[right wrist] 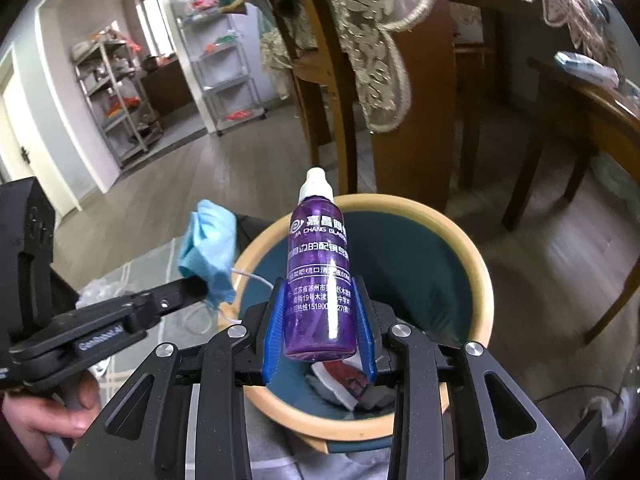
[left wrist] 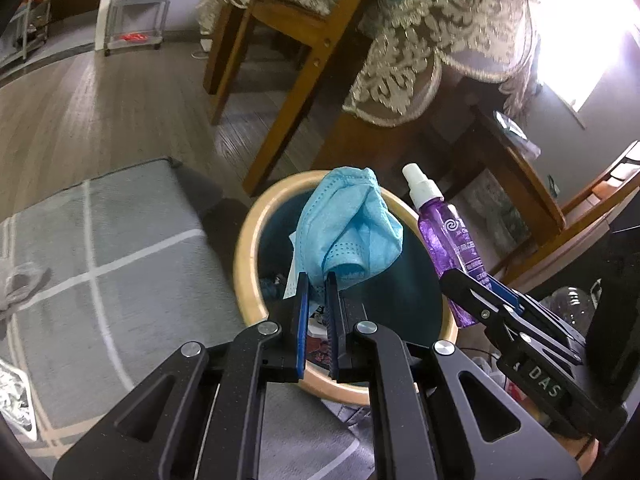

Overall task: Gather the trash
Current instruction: 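Carry the mask and purple bottle over the bin and open both tools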

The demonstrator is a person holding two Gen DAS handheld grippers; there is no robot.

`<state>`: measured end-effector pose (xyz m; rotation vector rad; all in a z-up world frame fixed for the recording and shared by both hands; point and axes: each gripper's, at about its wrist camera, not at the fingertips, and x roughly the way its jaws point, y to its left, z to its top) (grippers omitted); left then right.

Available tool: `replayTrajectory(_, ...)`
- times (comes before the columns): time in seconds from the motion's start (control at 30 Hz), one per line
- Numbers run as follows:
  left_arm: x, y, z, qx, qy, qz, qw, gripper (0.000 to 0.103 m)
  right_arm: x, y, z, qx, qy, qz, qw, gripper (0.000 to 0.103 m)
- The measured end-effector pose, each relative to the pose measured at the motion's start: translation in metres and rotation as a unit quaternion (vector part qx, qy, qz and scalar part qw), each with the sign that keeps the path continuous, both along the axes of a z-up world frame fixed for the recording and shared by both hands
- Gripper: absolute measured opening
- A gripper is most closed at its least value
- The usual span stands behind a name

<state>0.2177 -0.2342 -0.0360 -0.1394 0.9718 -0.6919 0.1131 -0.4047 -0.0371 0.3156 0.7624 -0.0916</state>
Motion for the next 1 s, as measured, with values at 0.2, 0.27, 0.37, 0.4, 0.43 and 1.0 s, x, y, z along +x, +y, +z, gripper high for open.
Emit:
replayTrajectory(0.2, 0.007, -0.022, -0.015, 0.017, 0.014, -0.022, 0.9995, 0.007, -0.001, -0.004, -0.006, -0.005, 0.014, -0.011, 1.0, 0.033)
replayTrajectory(0.27, 0.01, -0.028, -0.018, 0.025, 0.019, -0.025, 0.9992, 0.007, 0.0, -0.006, -0.01, -0.005, 0.023, -0.013, 1.0, 0.033)
replayTrajectory(0.37, 0.015, -0.033, -0.023, 0.028, 0.03, -0.028, 0.9988, 0.007, 0.002, -0.007, -0.016, -0.005, 0.032, -0.015, 0.999, 0.033)
replayTrajectory(0.4, 0.015, -0.034, -0.024, 0.03, 0.03, -0.028, 0.9987, 0.008, 0.002, -0.008, -0.017, -0.003, 0.034, -0.015, 0.999, 0.033)
replayTrajectory(0.43, 0.016, -0.034, -0.024, 0.032, 0.03, -0.027, 0.9987, 0.01, 0.002, -0.008, -0.019, -0.002, 0.035, -0.015, 0.999, 0.033)
replayTrajectory(1.0, 0.004, 0.026, -0.001, 0.022, 0.005, 0.011, 0.9997, 0.046, 0.02, -0.003, -0.045, 0.018, 0.071, -0.005, 0.997, 0.034)
